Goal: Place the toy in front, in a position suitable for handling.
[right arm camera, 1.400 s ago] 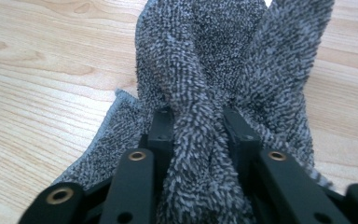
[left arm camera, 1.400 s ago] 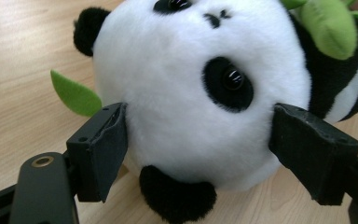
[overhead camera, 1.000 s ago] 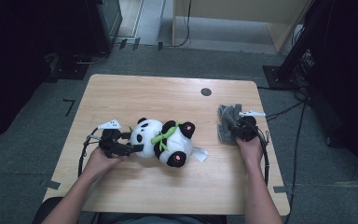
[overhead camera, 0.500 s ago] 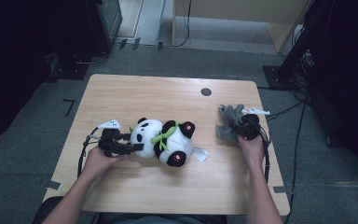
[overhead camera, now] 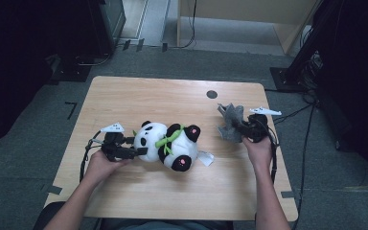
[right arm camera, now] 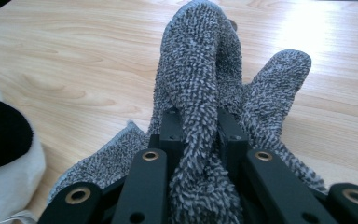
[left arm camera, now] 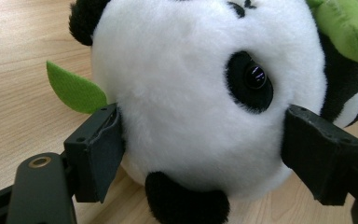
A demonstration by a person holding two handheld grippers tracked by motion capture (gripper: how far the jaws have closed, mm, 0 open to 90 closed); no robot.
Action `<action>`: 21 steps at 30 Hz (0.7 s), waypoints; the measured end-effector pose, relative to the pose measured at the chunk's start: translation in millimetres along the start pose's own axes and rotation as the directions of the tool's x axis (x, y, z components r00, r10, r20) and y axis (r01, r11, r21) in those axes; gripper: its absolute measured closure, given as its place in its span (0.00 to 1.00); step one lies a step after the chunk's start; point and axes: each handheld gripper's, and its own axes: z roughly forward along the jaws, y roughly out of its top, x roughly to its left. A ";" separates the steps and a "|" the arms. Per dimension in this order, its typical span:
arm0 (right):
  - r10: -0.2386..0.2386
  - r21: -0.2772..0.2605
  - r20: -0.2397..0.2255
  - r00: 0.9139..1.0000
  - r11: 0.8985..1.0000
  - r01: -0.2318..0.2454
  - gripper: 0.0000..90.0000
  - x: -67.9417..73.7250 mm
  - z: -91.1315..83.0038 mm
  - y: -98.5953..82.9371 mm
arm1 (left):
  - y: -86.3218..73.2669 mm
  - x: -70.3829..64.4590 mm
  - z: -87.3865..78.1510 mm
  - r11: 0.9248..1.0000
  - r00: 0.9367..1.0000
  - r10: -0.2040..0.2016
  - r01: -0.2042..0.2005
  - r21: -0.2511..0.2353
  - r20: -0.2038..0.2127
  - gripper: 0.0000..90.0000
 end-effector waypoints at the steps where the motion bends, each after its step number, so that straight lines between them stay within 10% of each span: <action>1: -0.003 0.002 -0.010 1.000 1.000 0.003 0.86 1.4 -0.9 0.2 | -0.1 -0.1 0.0 1.000 1.000 -0.001 0.001 -0.001 0.000 0.21; 14: -0.102 -0.038 -0.065 0.993 0.994 0.100 0.85 48.4 -20.7 34.1 | -1.6 -1.8 -0.6 1.000 1.000 0.006 -0.006 -0.006 -0.009 0.20; 21: -0.187 -0.094 -0.130 0.974 0.980 0.176 0.85 85.4 -33.4 63.0 | -3.1 -3.0 -0.7 1.000 1.000 0.001 -0.001 -0.020 -0.016 0.20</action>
